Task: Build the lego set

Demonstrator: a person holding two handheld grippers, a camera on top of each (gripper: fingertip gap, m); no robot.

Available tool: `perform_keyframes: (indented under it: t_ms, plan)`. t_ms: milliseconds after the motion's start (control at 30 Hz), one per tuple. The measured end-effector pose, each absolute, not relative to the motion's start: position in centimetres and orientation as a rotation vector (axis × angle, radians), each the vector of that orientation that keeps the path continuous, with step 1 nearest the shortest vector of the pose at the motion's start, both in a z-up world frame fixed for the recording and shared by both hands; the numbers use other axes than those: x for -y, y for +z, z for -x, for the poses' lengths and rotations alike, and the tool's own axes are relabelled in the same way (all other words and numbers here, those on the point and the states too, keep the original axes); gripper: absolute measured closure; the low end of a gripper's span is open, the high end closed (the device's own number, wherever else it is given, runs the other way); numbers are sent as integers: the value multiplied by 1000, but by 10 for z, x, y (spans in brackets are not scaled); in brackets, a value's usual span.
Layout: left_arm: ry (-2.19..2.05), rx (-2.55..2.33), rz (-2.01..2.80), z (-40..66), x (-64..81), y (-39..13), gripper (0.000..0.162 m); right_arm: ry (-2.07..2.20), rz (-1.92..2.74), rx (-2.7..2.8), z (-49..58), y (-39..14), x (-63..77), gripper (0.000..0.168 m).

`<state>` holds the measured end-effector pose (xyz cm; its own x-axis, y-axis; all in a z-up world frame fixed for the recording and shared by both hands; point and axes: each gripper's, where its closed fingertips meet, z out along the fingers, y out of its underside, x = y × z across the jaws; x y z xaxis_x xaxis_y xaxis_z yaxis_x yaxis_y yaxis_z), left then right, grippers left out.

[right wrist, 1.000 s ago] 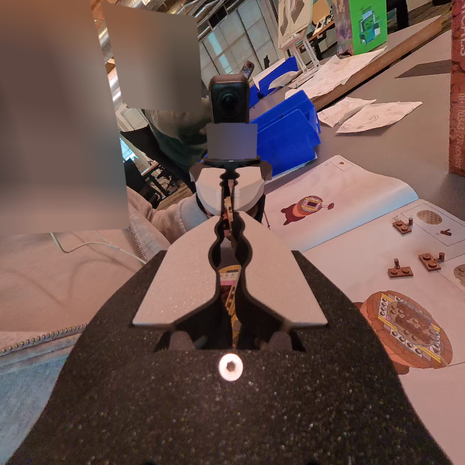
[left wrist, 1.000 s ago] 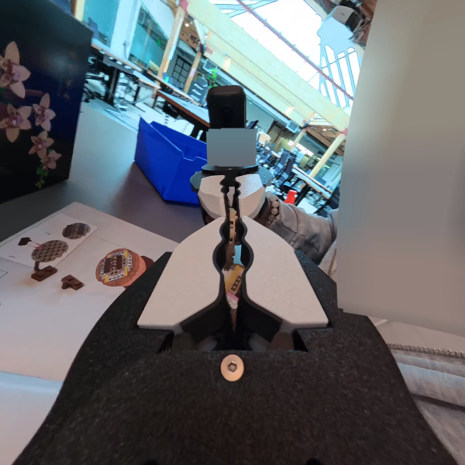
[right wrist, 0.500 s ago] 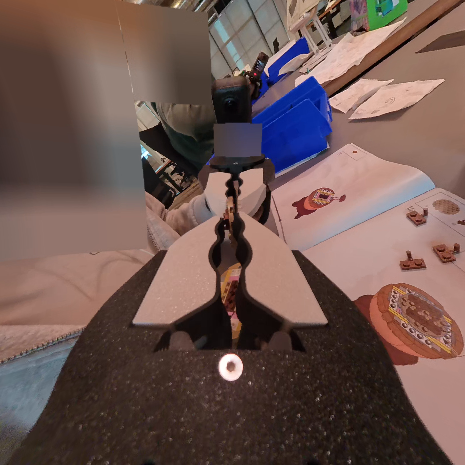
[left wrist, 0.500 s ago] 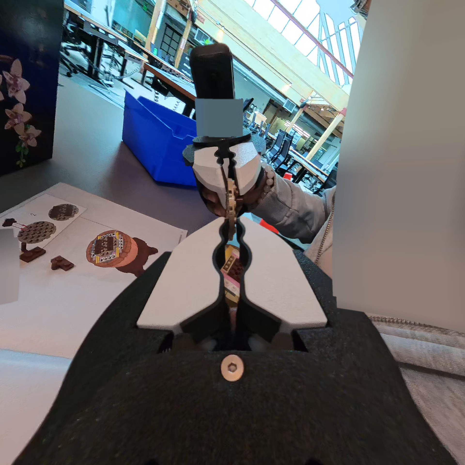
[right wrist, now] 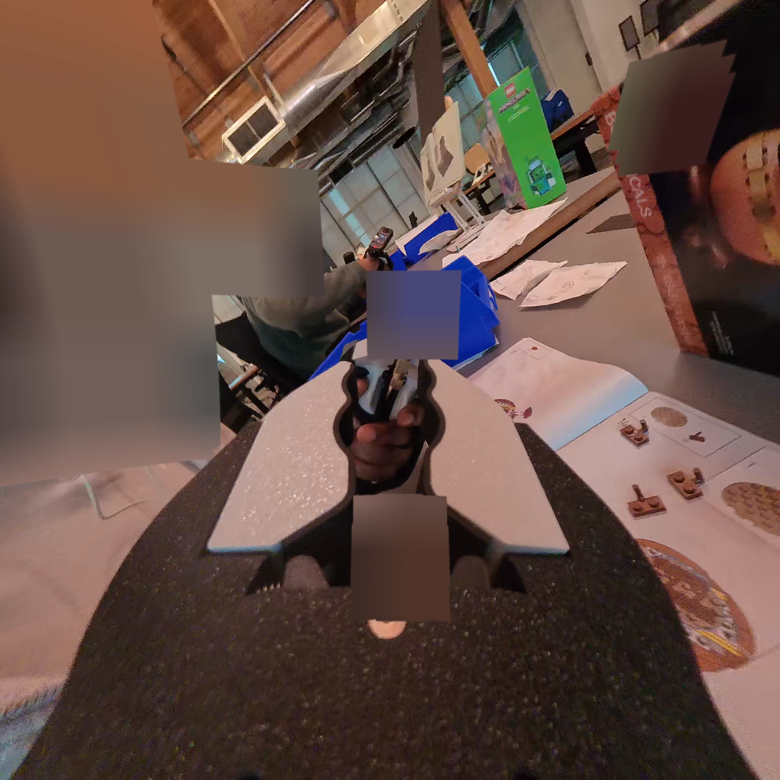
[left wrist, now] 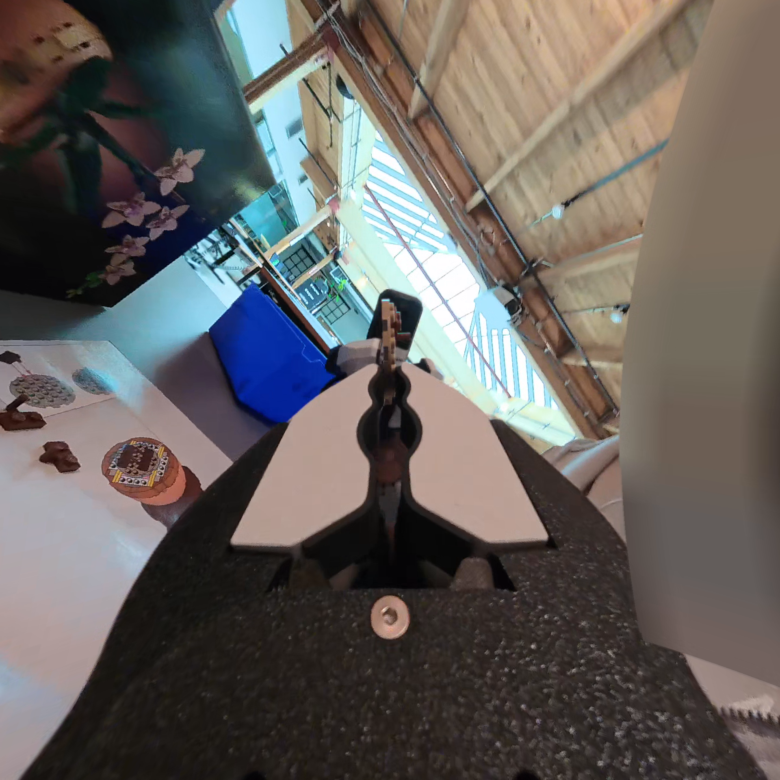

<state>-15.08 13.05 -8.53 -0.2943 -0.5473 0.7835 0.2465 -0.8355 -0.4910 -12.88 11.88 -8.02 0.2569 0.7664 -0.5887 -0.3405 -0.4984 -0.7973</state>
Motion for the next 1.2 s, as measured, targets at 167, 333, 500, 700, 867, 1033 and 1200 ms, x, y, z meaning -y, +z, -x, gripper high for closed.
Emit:
perform_keyframes:
  t_ms: [167, 333, 500, 700, 867, 1033, 1200]
  plan:
    - [-2184, -329, 1483, 144, -129, -88, 158, 1466, 1580, 312, 136, -89, -129, 162]
    - [-2166, -344, 1528, 144, -126, -96, 155, 1443, 1681, 358, 133, -100, -126, 164]
    - [-2118, -450, 1559, 154, -124, -101, 142, 1521, 1834, 457, 132, -113, -112, 164]
    - [-1923, -867, 1642, 147, -96, -115, 137, 1539, 1972, 736, 141, -120, -88, 164]
    - [-1906, -921, 1587, 140, -87, -111, 158, 1526, 1895, 749, 143, -106, -97, 164]
    - [-2105, -495, 1484, 151, -116, -91, 158, 1548, 1646, 482, 138, -81, -119, 153]
    - [-2122, -306, 1435, 156, -128, -87, 158, 1548, 1562, 345, 148, -82, -126, 154]
